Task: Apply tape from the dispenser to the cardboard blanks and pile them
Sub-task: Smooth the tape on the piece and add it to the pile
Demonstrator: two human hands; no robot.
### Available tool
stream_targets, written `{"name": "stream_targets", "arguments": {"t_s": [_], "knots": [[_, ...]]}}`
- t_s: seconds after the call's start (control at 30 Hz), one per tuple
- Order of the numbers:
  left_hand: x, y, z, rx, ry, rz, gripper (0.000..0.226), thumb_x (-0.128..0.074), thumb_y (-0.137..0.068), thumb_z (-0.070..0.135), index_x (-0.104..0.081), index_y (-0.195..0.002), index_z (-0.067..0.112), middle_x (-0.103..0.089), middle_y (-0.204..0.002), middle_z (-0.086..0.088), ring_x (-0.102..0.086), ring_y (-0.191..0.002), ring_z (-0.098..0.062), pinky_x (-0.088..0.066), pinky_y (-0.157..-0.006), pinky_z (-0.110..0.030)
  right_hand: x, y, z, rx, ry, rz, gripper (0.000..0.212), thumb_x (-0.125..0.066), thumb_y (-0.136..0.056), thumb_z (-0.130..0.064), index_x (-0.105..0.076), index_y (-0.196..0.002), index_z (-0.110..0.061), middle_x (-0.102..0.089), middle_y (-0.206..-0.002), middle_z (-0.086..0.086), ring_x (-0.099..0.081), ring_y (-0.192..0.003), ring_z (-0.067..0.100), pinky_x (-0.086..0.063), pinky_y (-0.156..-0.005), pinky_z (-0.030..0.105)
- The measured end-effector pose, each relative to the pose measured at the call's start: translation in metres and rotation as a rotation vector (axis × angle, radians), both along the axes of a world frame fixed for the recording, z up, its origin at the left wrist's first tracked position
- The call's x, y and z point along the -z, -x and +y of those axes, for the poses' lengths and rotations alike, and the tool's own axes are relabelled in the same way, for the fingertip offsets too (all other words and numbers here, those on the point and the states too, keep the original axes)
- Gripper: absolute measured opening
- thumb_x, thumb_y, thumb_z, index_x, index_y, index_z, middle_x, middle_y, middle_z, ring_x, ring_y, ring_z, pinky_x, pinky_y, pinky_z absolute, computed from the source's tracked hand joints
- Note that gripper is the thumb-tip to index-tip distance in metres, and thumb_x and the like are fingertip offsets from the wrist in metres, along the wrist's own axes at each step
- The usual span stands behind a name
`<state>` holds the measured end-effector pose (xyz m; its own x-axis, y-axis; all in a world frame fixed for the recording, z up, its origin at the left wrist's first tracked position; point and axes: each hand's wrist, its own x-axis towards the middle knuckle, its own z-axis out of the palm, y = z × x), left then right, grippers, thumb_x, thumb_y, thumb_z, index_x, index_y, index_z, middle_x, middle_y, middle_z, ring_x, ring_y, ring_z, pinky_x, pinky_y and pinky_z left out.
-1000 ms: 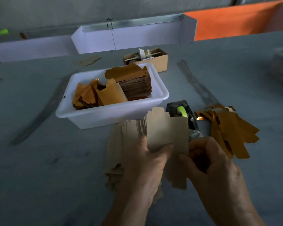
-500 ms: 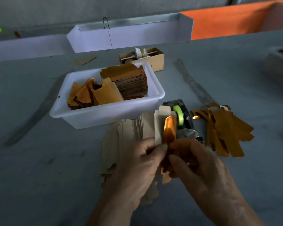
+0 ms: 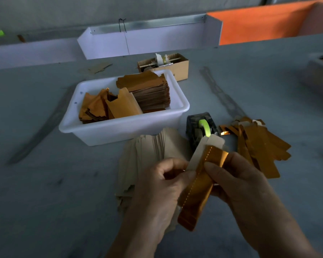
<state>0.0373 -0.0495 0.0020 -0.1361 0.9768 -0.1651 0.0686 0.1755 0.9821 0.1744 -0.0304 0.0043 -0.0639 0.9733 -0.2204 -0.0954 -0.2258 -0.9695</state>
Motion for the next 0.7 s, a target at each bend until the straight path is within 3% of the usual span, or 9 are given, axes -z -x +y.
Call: {"name": "stream_targets", "arguments": {"t_s": [0.1,0.2,0.3,0.4,0.47,0.57,0.67,0.7], "knots": [[0.004,-0.007,-0.002,-0.116,-0.094,0.133,0.025,-0.074,-0.079,0.022,-0.071,-0.082,0.047,-0.071,-0.071,0.012,-0.067,-0.064,-0.001,-0.05,-0.055,-0.015,0.001,0.002,0.0,0.03,-0.028,-0.014,0.009,-0.063,-0.081,-0.012,-0.065,-0.09,-0.016,-0.072,-0.079,0.007,-0.071,-0.073,0.02,-0.057,-0.064,0.031],[0.003,-0.015,-0.005,-0.191,-0.191,0.351,0.023,-0.071,-0.083,0.027,-0.07,-0.087,0.05,-0.067,-0.078,0.013,-0.064,-0.073,0.0,-0.047,-0.059,-0.01,0.005,0.006,0.002,0.071,-0.034,-0.049,0.009,-0.066,-0.081,-0.013,-0.066,-0.088,-0.018,-0.073,-0.078,0.005,-0.071,-0.073,0.02,-0.056,-0.067,0.033],[0.0,-0.023,-0.009,-0.173,-0.354,0.708,0.031,-0.067,-0.086,0.03,-0.067,-0.115,0.037,-0.053,-0.081,0.013,-0.058,-0.076,-0.006,-0.043,-0.06,-0.012,0.004,0.009,0.003,0.103,-0.048,-0.072,0.004,-0.068,-0.079,-0.015,-0.067,-0.082,-0.017,-0.072,-0.074,0.005,-0.07,-0.07,0.019,-0.055,-0.067,0.034],[0.003,-0.035,-0.01,-0.077,-0.372,1.132,0.046,-0.084,-0.06,0.016,-0.074,-0.105,0.014,-0.055,-0.072,-0.003,-0.059,-0.061,-0.02,-0.04,-0.044,-0.026,0.002,0.01,0.003,0.103,-0.086,-0.098,0.004,-0.069,-0.078,-0.017,-0.066,-0.077,-0.015,-0.069,-0.067,0.003,-0.067,-0.063,0.016,-0.052,-0.059,0.027],[0.002,-0.041,-0.009,-0.122,-0.341,1.288,0.035,-0.065,-0.07,0.019,-0.075,-0.102,0.01,-0.058,-0.07,-0.003,-0.056,-0.056,-0.018,-0.038,-0.041,-0.026,0.001,0.011,0.003,0.096,-0.107,-0.114,0.004,-0.069,-0.079,-0.018,-0.066,-0.078,-0.015,-0.068,-0.066,0.001,-0.066,-0.06,0.011,-0.05,-0.052,0.019],[0.001,-0.045,-0.01,0.026,-0.205,1.163,0.035,-0.041,-0.077,0.024,-0.074,-0.087,0.015,-0.057,-0.067,0.003,-0.053,-0.054,-0.011,-0.04,-0.043,-0.022,-0.001,0.01,0.002,0.088,-0.097,-0.074,0.007,-0.066,-0.082,-0.02,-0.067,-0.081,-0.013,-0.069,-0.067,0.001,-0.066,-0.059,0.008,-0.048,-0.048,0.012],[0.007,-0.045,-0.008,-0.062,-0.333,1.055,0.016,-0.059,-0.073,0.028,-0.068,-0.081,0.017,-0.056,-0.068,0.003,-0.053,-0.055,-0.01,-0.044,-0.041,-0.021,-0.003,0.01,0.001,0.082,-0.084,-0.047,0.022,-0.063,-0.078,-0.036,-0.068,-0.08,-0.015,-0.069,-0.069,0.0,-0.067,-0.063,0.008,-0.05,-0.05,0.014],[0.006,-0.046,-0.01,-0.076,-0.323,1.103,0.026,-0.069,-0.062,0.027,-0.073,-0.086,0.018,-0.055,-0.068,0.002,-0.054,-0.054,-0.011,-0.04,-0.039,-0.021,-0.002,0.01,0.001,0.079,-0.087,-0.071,0.024,-0.065,-0.074,-0.039,-0.067,-0.077,-0.015,-0.068,-0.067,0.0,-0.066,-0.062,0.008,-0.05,-0.052,0.016]]}}
